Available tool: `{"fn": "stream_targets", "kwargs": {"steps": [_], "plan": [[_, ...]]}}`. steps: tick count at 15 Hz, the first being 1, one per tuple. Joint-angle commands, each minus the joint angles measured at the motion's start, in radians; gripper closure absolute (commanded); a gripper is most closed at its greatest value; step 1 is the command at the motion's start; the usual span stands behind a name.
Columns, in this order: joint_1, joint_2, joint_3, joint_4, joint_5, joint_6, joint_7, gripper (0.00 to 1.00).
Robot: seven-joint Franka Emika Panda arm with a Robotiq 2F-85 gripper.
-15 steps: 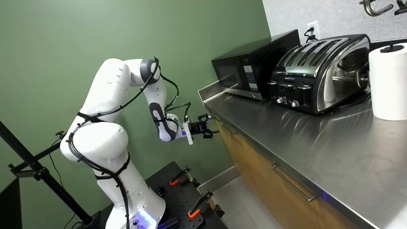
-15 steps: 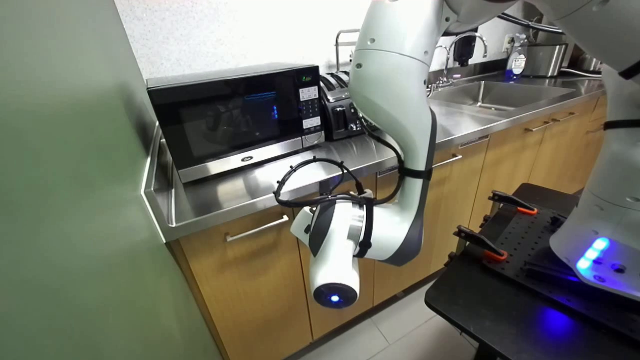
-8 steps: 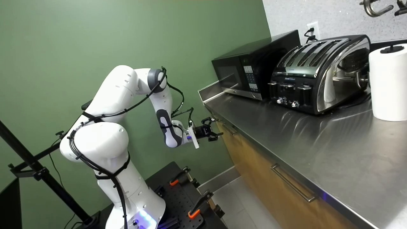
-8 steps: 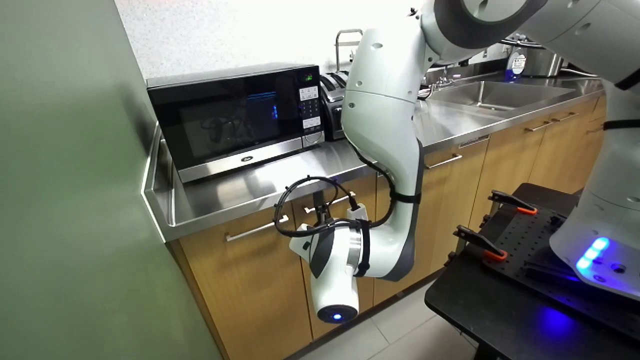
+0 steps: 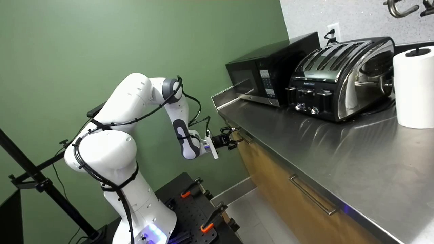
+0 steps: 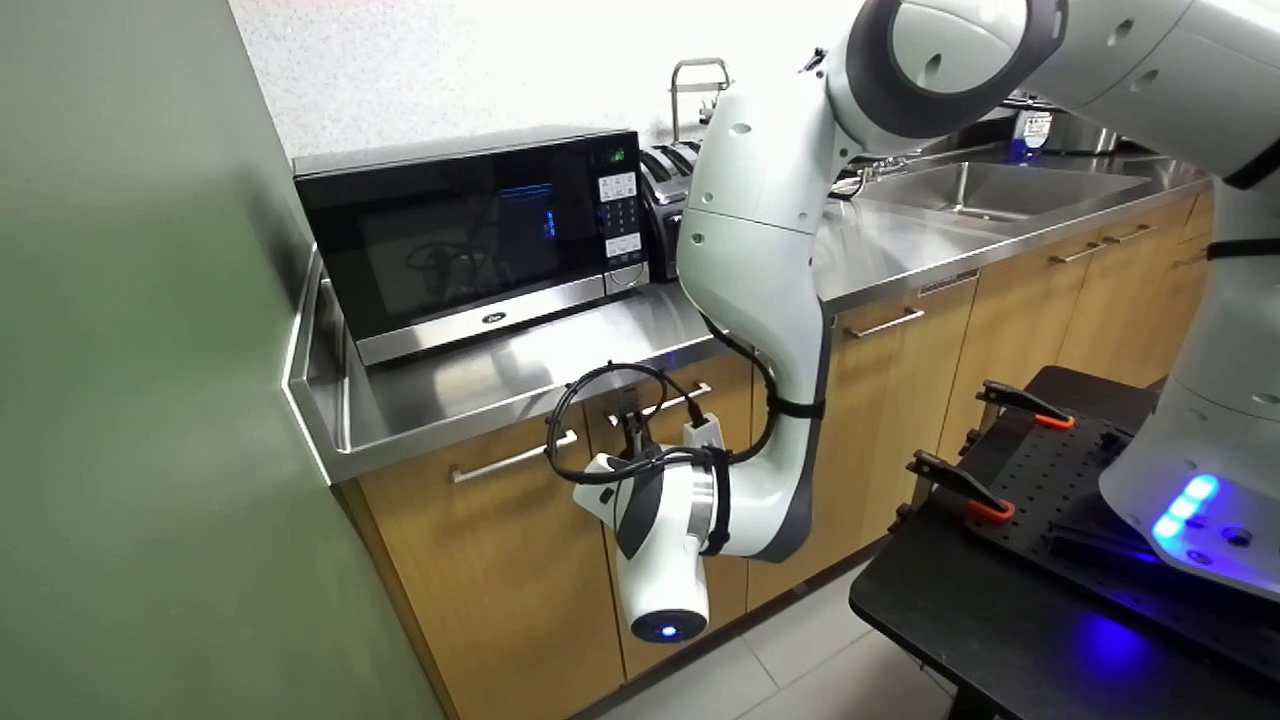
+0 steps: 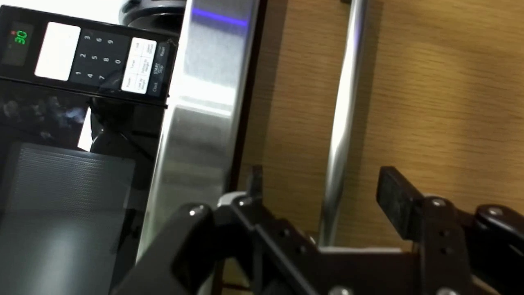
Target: Open the right door of the first cabinet on the left
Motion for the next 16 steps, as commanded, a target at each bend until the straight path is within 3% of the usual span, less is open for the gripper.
{"fn": "stream_targets", "kwargs": {"steps": [1, 6, 7, 16], "plan": [[-0.016, 0.023, 0.007, 0.032, -0.031, -0.011, -0.006, 0.58], [-0.026, 0.023, 0.012, 0.031, -0.044, -0.006, 0.005, 0.97], [-0.027, 0.018, 0.016, 0.021, -0.043, -0.001, 0.013, 1.0], [-0.034, -0.096, 0.068, -0.216, -0.112, -0.018, 0.246, 0.97]]}}
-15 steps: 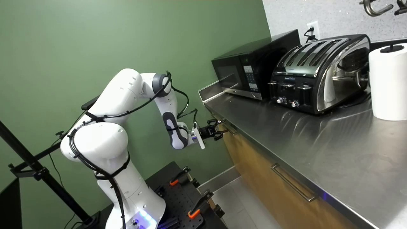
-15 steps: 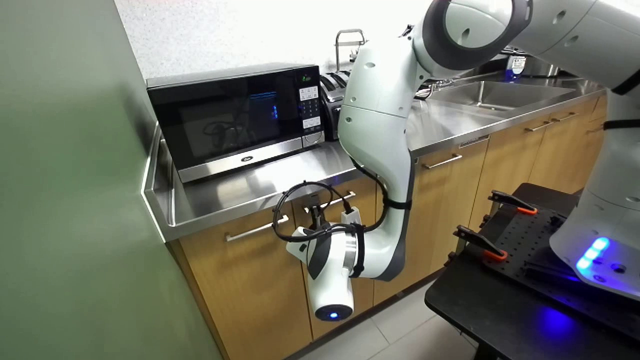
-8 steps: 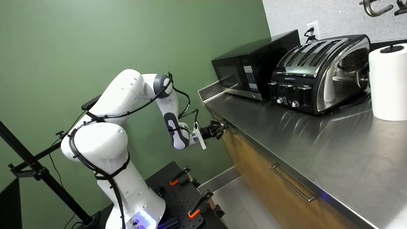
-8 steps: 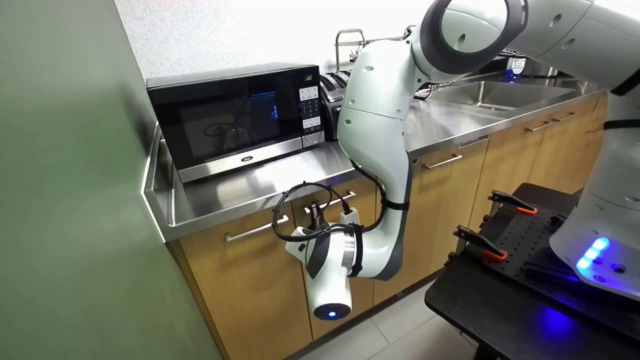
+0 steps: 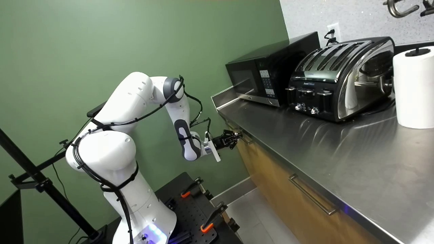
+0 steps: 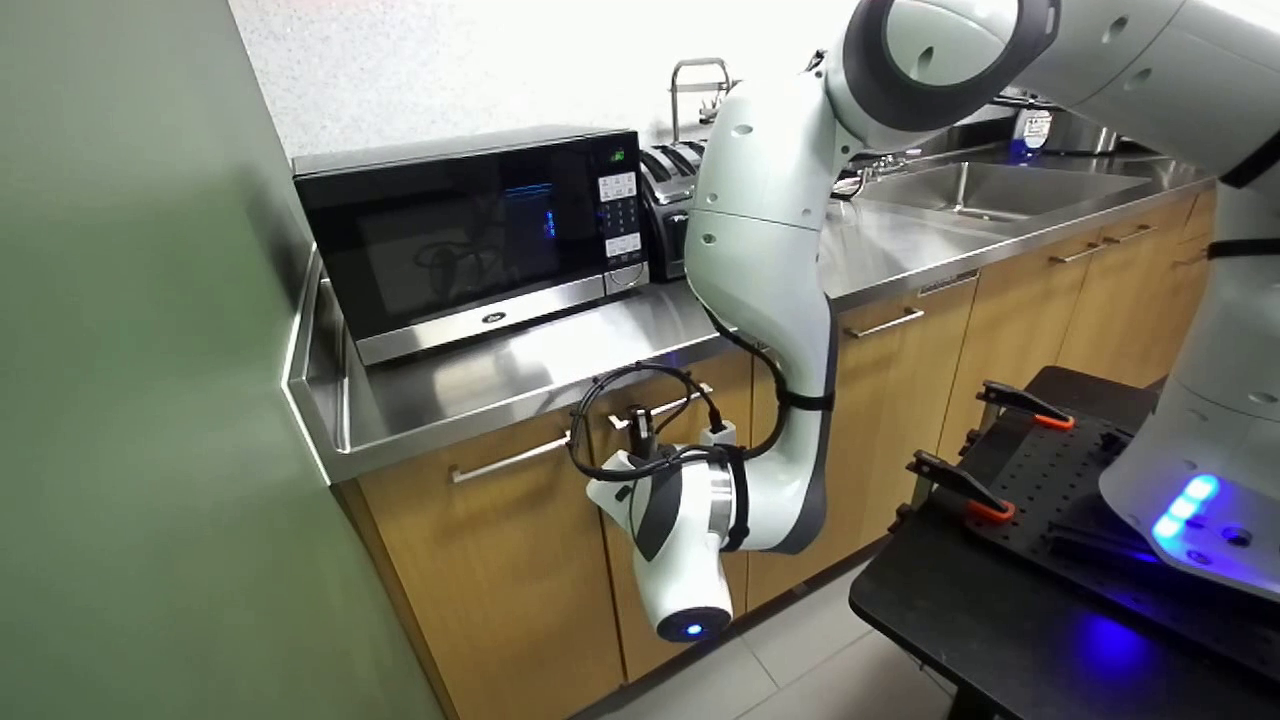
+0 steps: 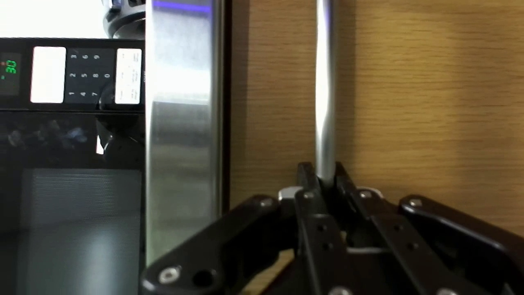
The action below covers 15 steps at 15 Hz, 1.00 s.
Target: Open the right door of the first cabinet on the left
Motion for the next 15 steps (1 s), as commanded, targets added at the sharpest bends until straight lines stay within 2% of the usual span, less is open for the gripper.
{"fn": "stream_targets", "kwargs": {"steps": [1, 8, 12, 15], "plan": [[-0.003, -0.1, 0.056, -0.189, -0.04, -0.027, 0.075, 0.97], [-0.049, -0.193, 0.142, -0.403, -0.018, -0.036, 0.097, 0.97], [-0.078, -0.24, 0.21, -0.521, 0.084, -0.057, 0.102, 0.97], [-0.102, -0.267, 0.253, -0.569, 0.207, -0.066, 0.11, 0.97]]}}
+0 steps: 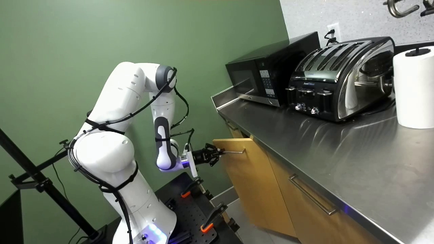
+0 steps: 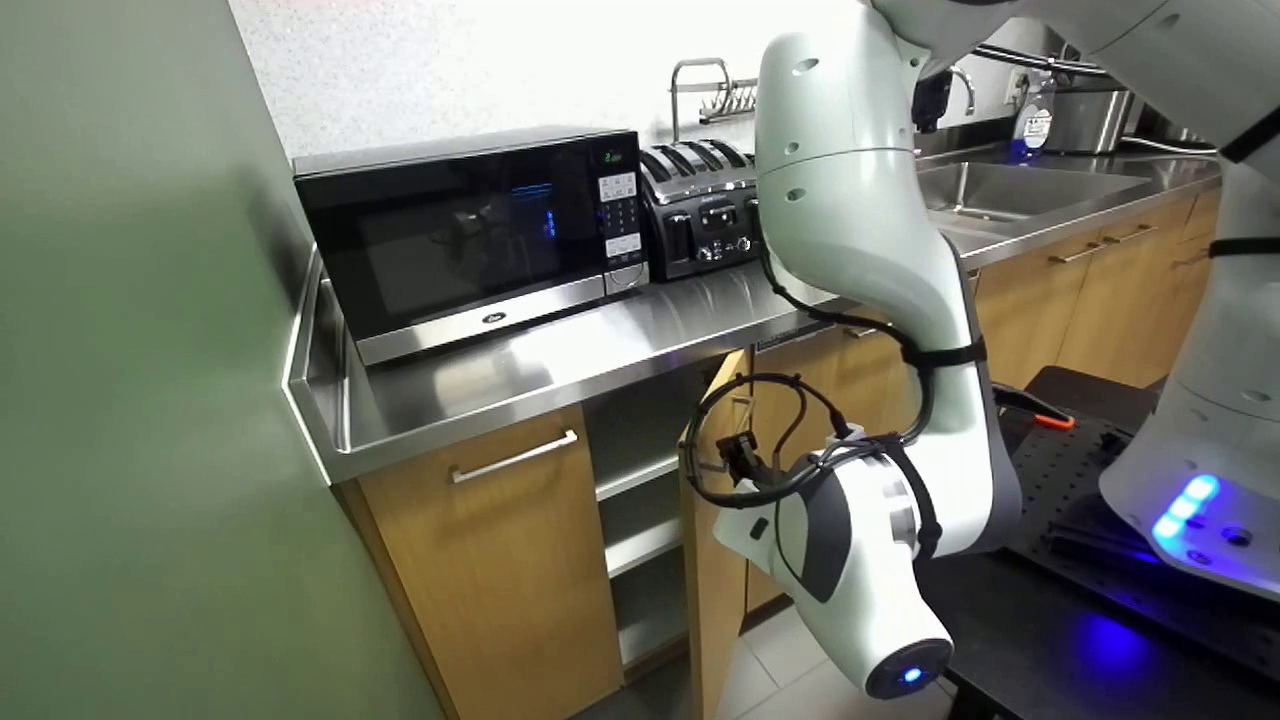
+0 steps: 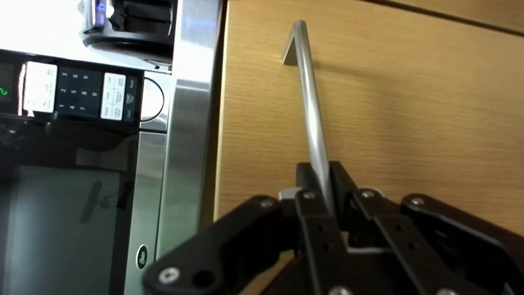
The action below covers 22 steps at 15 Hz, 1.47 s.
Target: Open the right door of the first cabinet on the left
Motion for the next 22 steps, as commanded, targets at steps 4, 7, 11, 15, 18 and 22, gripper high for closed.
{"fn": "stream_targets", "kwargs": {"steps": [4, 7, 11, 15, 18, 22], "plan": [[-0.074, -0.152, 0.127, -0.135, 0.303, -0.019, 0.056, 0.58], [-0.124, -0.264, 0.213, -0.194, 0.537, 0.003, 0.04, 0.34], [-0.211, -0.474, 0.377, -0.259, 0.776, -0.006, -0.031, 0.01], [-0.341, -0.68, 0.506, -0.264, 0.89, 0.025, -0.103, 0.0], [-0.346, -0.832, 0.436, -0.255, 0.862, 0.107, -0.115, 0.0], [-0.312, -0.92, 0.271, -0.241, 0.751, 0.241, -0.056, 0.0]]}}
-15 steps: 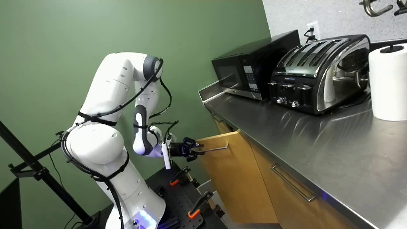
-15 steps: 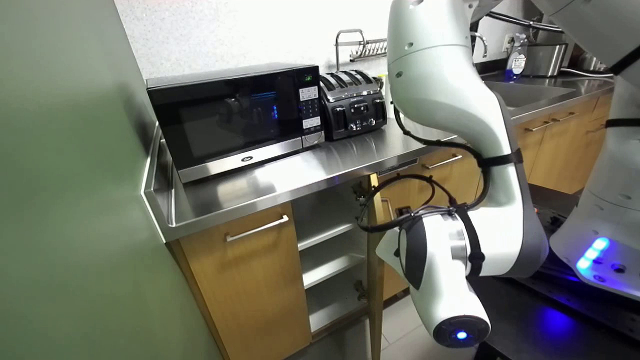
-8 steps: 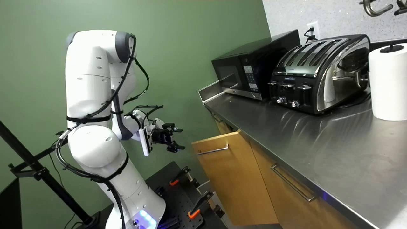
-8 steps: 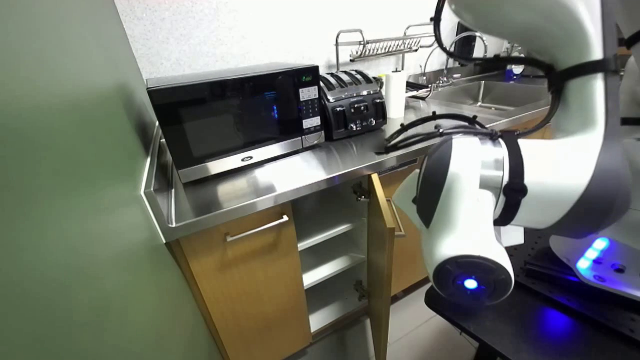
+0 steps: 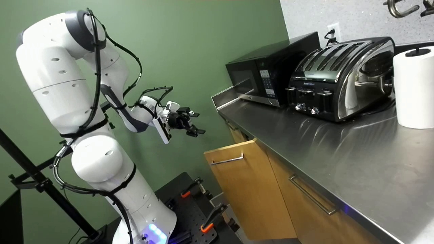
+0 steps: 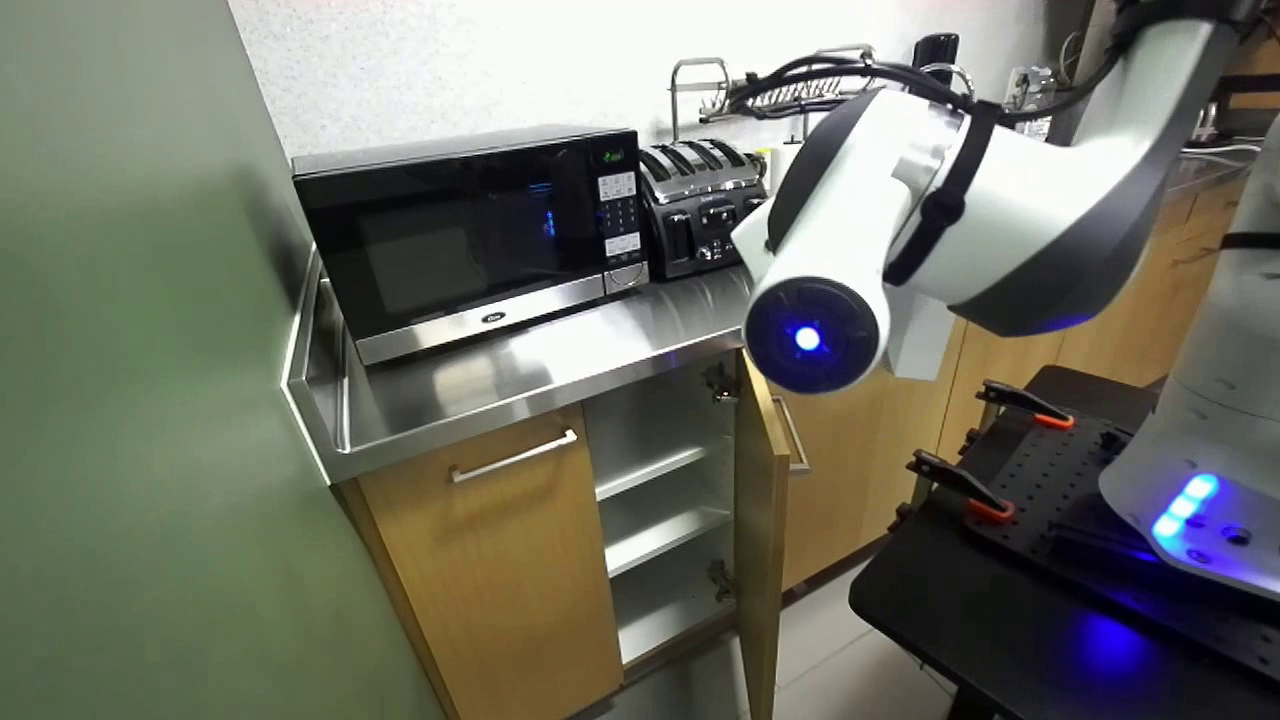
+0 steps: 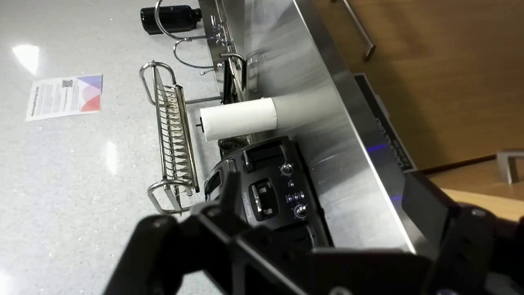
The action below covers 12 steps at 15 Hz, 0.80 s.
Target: Open the right door of the first cabinet on the left
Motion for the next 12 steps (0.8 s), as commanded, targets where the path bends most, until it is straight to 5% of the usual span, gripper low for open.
{"fn": "stream_targets", "kwargs": {"steps": [1, 5, 7, 12], "plan": [[0.047, -0.116, -0.14, -0.013, -0.081, 0.145, 0.029, 0.0], [0.109, -0.148, -0.274, -0.013, -0.179, 0.281, 0.083, 0.0], [0.145, -0.115, -0.311, 0.002, -0.163, 0.25, 0.067, 0.0], [0.16, -0.119, -0.319, 0.002, -0.167, 0.255, 0.071, 0.0]]}}
